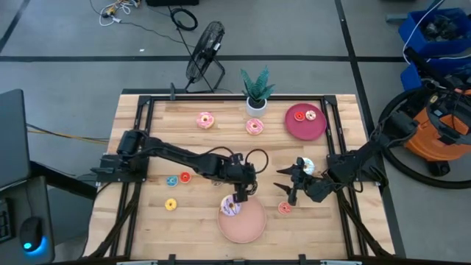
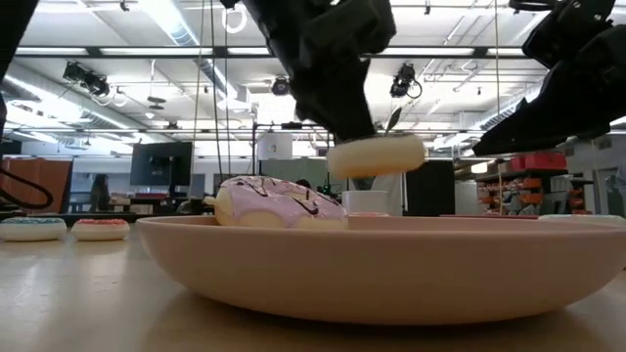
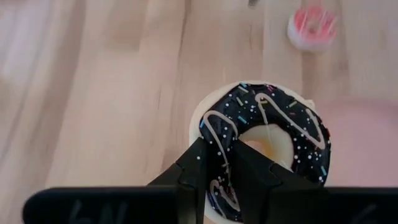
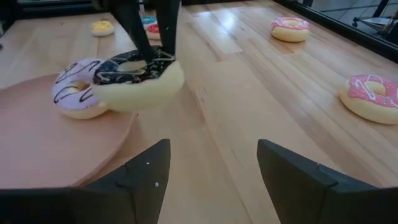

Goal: Pick & Place donuts
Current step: Put the large black donut on the pink plate

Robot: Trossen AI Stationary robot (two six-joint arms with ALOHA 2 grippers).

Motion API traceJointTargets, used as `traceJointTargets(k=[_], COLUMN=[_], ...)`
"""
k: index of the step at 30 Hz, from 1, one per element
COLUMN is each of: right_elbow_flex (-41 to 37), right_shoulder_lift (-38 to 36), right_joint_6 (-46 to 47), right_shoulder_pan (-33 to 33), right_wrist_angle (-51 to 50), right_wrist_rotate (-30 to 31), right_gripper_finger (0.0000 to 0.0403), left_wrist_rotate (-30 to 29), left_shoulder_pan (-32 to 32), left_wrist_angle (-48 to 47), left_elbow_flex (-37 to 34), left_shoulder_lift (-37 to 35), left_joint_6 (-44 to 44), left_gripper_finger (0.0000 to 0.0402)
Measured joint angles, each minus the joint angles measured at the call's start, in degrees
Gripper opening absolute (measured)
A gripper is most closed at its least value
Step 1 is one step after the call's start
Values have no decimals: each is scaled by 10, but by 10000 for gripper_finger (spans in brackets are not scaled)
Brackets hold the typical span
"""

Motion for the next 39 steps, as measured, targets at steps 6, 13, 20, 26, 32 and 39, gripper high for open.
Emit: traceJointTargets(k=[6, 13, 20, 26, 32, 39], right_elbow_flex=[0, 0, 0, 0, 0, 0], right_shoulder_lift=[0, 0, 0, 0, 0, 0], right_joint_6=[2, 2, 2, 2, 2, 3], right_shoulder_pan=[0, 0, 0, 0, 0, 0], right_wrist_angle=[0, 2, 5, 8, 6, 5], right_wrist_rotate=[0, 0, 0, 0, -1, -2], right_gripper_finger=[252, 252, 252, 252, 252, 252], left_wrist_rotate=[33, 43, 20, -1, 3, 3], left_shoulder_pan=[-9, -32, -48, -48, -47, -47], left_wrist_angle=[-2, 13, 38, 59, 61, 53], left_elbow_flex=[6, 3, -14, -14, -15, -15], left_shoulder_lift=[7, 8, 14, 35, 44, 44], left_joint_6=[-5, 16, 21, 24, 21, 12], left_gripper_finger=[69, 69, 69, 106, 162, 212])
